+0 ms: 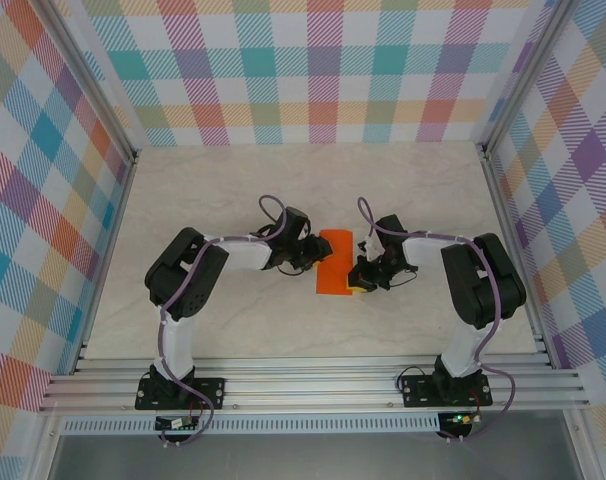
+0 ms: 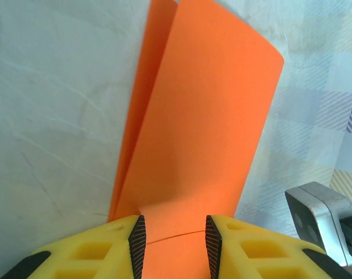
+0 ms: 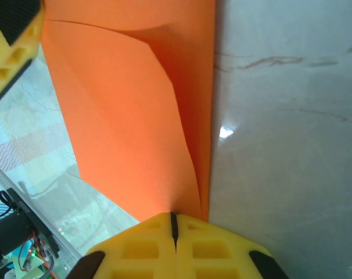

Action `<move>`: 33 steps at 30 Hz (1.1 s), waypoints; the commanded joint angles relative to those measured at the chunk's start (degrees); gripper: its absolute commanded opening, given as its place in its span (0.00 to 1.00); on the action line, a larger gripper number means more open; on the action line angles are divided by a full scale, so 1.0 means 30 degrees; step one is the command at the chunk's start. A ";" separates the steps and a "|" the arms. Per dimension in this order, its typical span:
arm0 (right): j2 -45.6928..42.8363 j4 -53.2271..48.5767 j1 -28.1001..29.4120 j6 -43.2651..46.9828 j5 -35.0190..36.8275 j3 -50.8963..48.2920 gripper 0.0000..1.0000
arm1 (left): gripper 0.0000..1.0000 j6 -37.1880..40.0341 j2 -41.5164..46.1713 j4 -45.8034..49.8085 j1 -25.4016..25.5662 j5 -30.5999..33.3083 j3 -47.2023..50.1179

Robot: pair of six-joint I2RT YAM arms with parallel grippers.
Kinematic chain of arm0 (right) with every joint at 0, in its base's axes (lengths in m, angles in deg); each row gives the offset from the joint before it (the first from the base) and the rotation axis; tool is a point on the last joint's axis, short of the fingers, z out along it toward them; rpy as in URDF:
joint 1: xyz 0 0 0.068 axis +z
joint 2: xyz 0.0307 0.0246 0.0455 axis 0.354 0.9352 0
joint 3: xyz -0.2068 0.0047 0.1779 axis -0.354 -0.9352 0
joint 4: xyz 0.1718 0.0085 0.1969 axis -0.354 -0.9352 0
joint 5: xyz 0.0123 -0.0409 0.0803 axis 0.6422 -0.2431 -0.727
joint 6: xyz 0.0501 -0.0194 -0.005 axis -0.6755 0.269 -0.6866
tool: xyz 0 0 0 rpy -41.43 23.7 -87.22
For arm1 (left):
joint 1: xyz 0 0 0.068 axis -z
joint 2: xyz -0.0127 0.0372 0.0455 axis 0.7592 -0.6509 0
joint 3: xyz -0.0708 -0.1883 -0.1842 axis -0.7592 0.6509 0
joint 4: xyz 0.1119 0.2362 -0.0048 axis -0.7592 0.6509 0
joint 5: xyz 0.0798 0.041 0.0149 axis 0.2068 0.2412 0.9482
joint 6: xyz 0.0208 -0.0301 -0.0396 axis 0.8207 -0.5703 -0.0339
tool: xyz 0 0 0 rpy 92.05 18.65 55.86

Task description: Fold a paper plane with a square sheet of paper (pick it up from the middle)

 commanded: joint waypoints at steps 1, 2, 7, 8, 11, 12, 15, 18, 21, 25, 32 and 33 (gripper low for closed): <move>0.1008 -0.1009 0.0068 0.0131 0.2244 -0.0574 0.05 | 0.36 0.1062 0.0169 0.0717 -0.1308 0.1661 0.0745; 0.0994 -0.0991 0.0049 0.0137 0.2182 -0.0574 0.05 | 0.36 0.1042 0.0262 0.0653 -0.1388 0.1563 0.0776; 0.1037 -0.0746 0.0069 0.0168 0.1815 -0.0603 0.05 | 0.37 0.1052 0.1459 0.0643 -0.1408 0.0789 0.0633; 0.1050 -0.0673 0.0062 0.0175 0.1749 -0.0603 0.05 | 0.38 0.1030 0.1823 0.0705 -0.1351 0.0813 0.0686; 0.1108 -0.0582 0.0053 0.0140 0.1574 -0.0545 0.05 | 0.38 0.0887 0.2693 0.0824 -0.1054 0.0726 0.0805; 0.1128 -0.0555 0.0069 0.0140 0.1534 -0.0530 0.05 | 0.38 0.0898 0.2863 0.0852 -0.0916 0.0648 0.0777; 0.1086 -0.0597 0.0068 0.0152 0.1472 -0.0435 0.06 | 0.38 0.0852 0.3141 0.0839 -0.0151 0.0496 0.0670; 0.1023 -0.0592 0.0066 0.0186 0.1369 -0.0369 0.06 | 0.37 0.0777 0.2621 0.0554 0.0519 0.0021 0.0304; 0.0945 -0.0531 0.0069 0.0182 0.1095 -0.0283 0.07 | 0.35 0.0344 0.1617 0.0239 0.0900 -0.0304 -0.0013; 0.0461 -0.0613 0.0069 0.0198 0.0720 0.0002 0.08 | 0.33 -0.0409 0.0419 -0.0270 0.0996 -0.0433 -0.0060; -0.0632 -0.0861 0.0236 0.0212 -0.0457 0.0714 0.11 | 0.30 -0.0287 0.0021 0.0993 0.0993 0.0519 0.0044; -0.0728 -0.0919 0.0323 0.0196 -0.0514 0.0885 0.11 | 0.30 -0.0272 0.0011 0.1029 0.0982 0.0567 0.0099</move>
